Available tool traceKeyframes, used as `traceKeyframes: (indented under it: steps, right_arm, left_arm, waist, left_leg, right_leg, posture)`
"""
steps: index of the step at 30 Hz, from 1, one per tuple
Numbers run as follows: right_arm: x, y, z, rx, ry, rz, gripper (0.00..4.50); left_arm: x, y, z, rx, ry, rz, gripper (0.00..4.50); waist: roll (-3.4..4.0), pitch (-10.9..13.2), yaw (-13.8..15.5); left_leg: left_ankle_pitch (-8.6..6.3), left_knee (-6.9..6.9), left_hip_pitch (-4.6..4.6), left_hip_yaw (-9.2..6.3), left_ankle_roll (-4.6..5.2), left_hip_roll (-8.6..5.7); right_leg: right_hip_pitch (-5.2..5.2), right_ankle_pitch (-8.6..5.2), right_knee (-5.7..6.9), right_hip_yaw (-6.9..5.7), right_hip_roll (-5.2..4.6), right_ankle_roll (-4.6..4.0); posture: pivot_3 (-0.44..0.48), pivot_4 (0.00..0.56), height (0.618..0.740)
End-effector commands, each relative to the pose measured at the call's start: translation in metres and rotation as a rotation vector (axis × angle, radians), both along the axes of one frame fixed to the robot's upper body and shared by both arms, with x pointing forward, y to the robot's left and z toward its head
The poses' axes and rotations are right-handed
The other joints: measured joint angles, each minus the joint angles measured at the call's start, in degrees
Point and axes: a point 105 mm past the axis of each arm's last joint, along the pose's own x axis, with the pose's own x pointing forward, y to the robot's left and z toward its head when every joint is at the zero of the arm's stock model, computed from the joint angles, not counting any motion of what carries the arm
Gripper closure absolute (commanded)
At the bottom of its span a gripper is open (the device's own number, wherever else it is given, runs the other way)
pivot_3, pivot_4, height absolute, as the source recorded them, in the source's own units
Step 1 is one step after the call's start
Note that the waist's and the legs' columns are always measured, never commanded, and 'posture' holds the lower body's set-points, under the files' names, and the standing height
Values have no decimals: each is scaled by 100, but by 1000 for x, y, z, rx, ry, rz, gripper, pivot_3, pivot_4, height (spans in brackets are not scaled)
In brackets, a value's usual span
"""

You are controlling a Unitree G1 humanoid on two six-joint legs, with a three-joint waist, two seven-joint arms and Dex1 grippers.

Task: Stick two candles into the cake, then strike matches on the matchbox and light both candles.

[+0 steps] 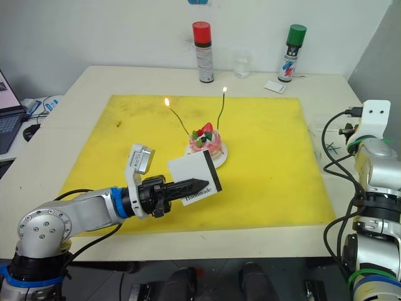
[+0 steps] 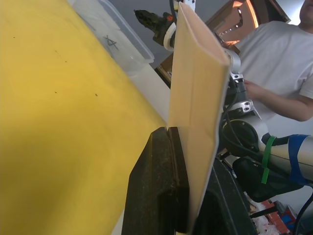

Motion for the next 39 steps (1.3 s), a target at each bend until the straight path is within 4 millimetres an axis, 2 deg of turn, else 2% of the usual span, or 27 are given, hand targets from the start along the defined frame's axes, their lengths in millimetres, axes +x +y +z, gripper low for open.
traceKeyframes:
  steps: [1, 4, 5, 8, 11, 16, 23, 30, 39]
  right_arm:
    - [-6, -3, 16, -14, -57, -3, 1330]
    - [-7, -5, 14, -17, -45, -14, 225]
    - [-8, -6, 12, -19, -37, -24, 36]
    - [-11, -7, 1, -50, 15, -30, 36]
    - [-13, 0, -8, -92, 55, 17, 36]
    - [-14, 7, -17, -97, 110, 59, 36]
    - [-15, 7, -24, -84, 153, 61, 36]
    - [-17, 1, -2, -114, 12, -4, 36]
    - [-50, 6, -42, -80, 6, -83, 36]
  left_arm:
    - [-6, -3, 9, -22, -34, -21, 4500]
    - [-6, -3, 9, -23, -33, -22, 4500]
    - [-6, -3, 9, -23, -33, -22, 4500]
    - [-6, -3, 9, -23, -32, -21, 4500]
    - [-6, -3, 8, -23, -30, -19, 4500]
    - [-6, -3, 8, -22, -30, -18, 4500]
    - [-6, -2, 8, -23, -28, -17, 4500]
    - [-6, -2, 9, -22, -26, -17, 4500]
    - [-6, -2, 8, -23, -23, -19, 4500]
  waist:
    - [0, 0, 0]
    - [0, 0, 0]
    - [0, 0, 0]
    - [0, 0, 1]
    - [0, 0, 2]
    - [0, 0, -5]
    - [0, 0, 0]
    - [0, 0, -1]
    - [3, -3, 29]
  left_leg:
    - [0, 0, 0, 0, 0, 0]
    - [0, 0, 0, 0, 0, 0]
    - [0, 0, 0, 0, 0, 0]
    - [0, 0, 0, 0, 0, 0]
    - [0, 0, 0, 0, 0, 0]
    - [0, 0, 1, 1, 0, 0]
    - [0, 0, 1, 1, 0, 0]
    - [0, 0, 1, 1, 0, 0]
    - [0, -2, 1, -2, 0, 1]
  right_leg:
    - [0, 0, 0, 0, 0, 0]
    - [0, 0, -1, 0, 0, 0]
    - [0, 0, -1, 1, 0, 0]
    - [0, 0, 0, 0, 0, 0]
    - [0, 0, 0, 0, 0, 0]
    - [0, 0, 1, 1, 0, 0]
    - [0, 0, -1, 1, 0, 0]
    - [0, -1, 0, 1, 0, 1]
    - [1, -2, 0, -1, 0, 0]
  posture:
    - [0, 150, 740]
    - [0, 150, 740]
    - [0, 150, 740]
    - [0, 150, 740]
    - [0, 150, 740]
    - [0, 150, 740]
    - [0, 150, 740]
    - [0, 150, 740]
    - [0, 150, 740]
